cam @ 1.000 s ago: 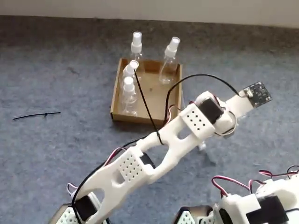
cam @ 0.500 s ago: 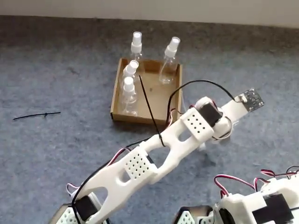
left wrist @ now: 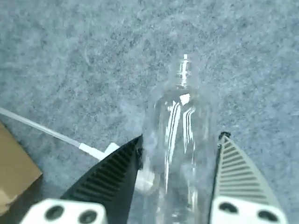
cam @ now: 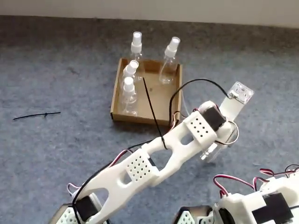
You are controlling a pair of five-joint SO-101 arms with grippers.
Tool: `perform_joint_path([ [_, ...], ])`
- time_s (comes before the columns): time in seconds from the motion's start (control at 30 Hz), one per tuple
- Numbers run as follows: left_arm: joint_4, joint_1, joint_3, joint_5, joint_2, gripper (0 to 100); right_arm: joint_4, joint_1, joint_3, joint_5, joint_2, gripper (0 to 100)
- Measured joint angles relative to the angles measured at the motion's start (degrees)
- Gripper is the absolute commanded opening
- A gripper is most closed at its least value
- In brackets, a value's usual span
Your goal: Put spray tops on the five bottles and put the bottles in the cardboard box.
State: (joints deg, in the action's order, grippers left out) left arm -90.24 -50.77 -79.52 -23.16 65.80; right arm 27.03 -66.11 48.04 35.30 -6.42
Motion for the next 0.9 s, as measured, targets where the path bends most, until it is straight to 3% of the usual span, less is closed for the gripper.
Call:
perform_joint_path([
  [0.23, -5.63, 5.98, -10.29, 1.76, -8.79, 23, 0.53, 0.09, 0.00, 0.00, 0.00, 46.8],
  [0.43, -9.93, 12.04, -8.35, 5.63, -10.55, 22, 6.15, 2.73, -0.09, 0.00, -0.09, 46.8],
  [0.73, -10.11, 10.81, 4.92, 6.86, -10.55, 22, 6.68, 4.04, -0.09, 0.00, -0.09, 46.8],
  [0.9, -10.11, 10.20, 5.01, 6.86, -10.46, 22, 6.68, 4.04, -0.09, 0.00, -0.09, 46.8],
])
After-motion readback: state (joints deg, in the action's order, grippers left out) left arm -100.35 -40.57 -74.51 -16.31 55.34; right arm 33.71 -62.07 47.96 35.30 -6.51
